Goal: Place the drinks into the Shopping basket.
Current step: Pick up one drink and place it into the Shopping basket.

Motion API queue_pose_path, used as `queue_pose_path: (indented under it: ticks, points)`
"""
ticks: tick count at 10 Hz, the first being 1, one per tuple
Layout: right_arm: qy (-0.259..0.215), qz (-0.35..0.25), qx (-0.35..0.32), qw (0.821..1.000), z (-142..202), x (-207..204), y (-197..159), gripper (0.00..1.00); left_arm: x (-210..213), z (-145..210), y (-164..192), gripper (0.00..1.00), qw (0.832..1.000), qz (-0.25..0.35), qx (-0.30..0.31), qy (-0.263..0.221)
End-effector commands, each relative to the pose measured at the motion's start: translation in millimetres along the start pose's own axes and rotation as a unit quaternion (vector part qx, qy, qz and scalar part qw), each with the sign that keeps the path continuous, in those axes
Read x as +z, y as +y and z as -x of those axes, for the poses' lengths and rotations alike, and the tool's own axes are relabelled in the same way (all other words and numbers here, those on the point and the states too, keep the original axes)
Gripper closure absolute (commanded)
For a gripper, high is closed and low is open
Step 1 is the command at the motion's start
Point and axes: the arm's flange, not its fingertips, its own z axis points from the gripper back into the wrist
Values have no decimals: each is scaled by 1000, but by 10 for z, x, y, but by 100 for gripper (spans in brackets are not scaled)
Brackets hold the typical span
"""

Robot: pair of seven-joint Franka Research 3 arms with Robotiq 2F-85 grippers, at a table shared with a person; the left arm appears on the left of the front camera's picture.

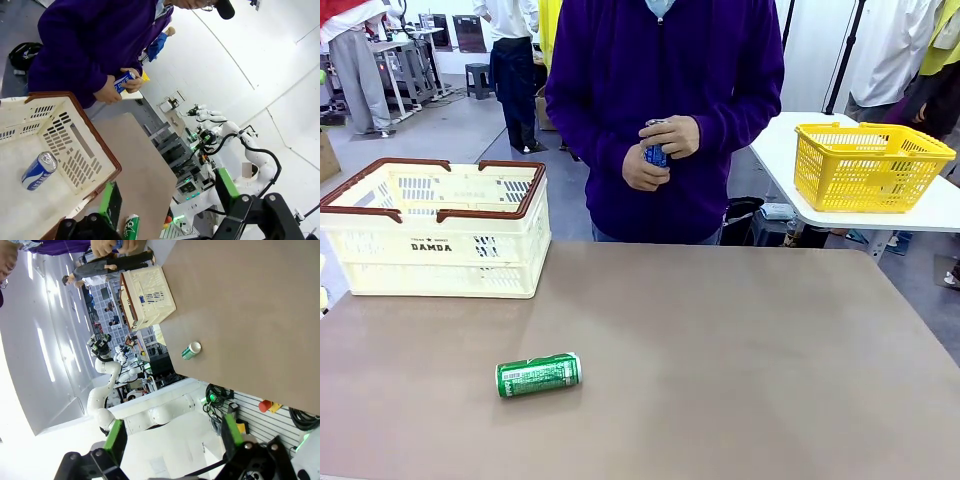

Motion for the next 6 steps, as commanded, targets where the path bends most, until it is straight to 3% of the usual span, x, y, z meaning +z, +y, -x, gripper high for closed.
queue_pose_path:
  ticks: [1, 3, 5, 6]
  points:
    - [1, 0, -6, 1000, 13, 23, 45, 0, -39, -225, -146, 0, 996, -78, 43, -16]
    - [1, 0, -6, 1000, 13, 23, 45, 0, -504, 237, -698, 0, 984, -166, -10, 55]
    - [1, 0, -6, 1000, 13, 23, 45, 0, -1103, 932, -1055, 0, 945, -291, -109, 101]
    - [1, 0, -6, 1000, 13, 23, 45, 0, -1406, 1168, -1087, 0, 931, -310, -143, 130]
